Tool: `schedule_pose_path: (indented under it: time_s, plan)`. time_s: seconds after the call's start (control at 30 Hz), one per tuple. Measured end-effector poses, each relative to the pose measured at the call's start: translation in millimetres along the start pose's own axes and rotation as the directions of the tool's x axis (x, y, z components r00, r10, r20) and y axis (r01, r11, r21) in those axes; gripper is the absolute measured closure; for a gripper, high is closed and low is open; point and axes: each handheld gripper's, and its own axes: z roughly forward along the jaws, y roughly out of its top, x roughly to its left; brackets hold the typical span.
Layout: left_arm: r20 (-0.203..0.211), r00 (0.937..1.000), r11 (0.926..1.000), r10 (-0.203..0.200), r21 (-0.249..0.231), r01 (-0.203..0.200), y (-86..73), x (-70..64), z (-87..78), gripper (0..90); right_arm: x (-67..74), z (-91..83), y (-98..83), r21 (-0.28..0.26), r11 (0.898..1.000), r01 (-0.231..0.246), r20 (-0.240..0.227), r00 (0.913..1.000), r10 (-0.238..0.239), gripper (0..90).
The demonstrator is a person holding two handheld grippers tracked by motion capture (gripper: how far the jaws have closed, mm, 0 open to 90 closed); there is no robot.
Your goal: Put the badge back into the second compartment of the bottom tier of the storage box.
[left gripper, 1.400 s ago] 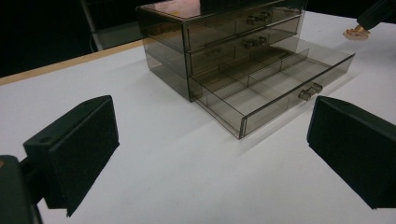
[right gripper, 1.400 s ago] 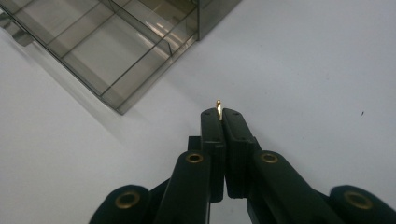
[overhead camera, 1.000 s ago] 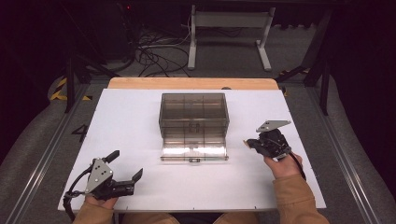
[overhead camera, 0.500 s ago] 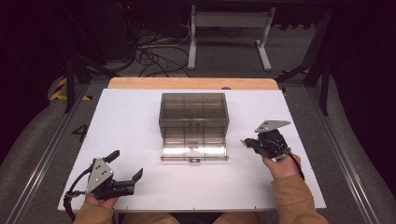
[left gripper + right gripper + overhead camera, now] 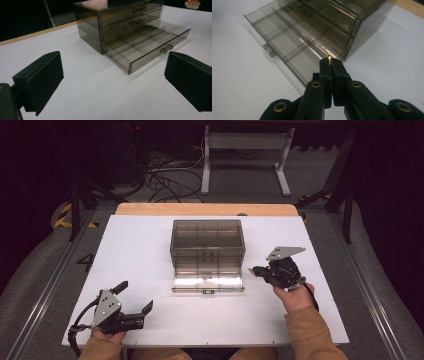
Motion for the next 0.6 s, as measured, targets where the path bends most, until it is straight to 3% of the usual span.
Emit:
schedule_pose_path:
  time_s: [0.27,0.6]
  plan:
    - [-0.002,1.0,1.0,0.001,0.003,-0.001,-0.2,0.5,0.0,2.8,16.0,8.1,18.3,-0.014,0.999,0.046,-0.046,0.9978,-0.047,88.7]
    - [0.001,1.0,1.0,0.005,0.005,-0.005,-0.2,0.4,1.8,2.8,28.6,14.9,30.2,-0.031,0.997,0.065,-0.095,0.9931,-0.068,88.6]
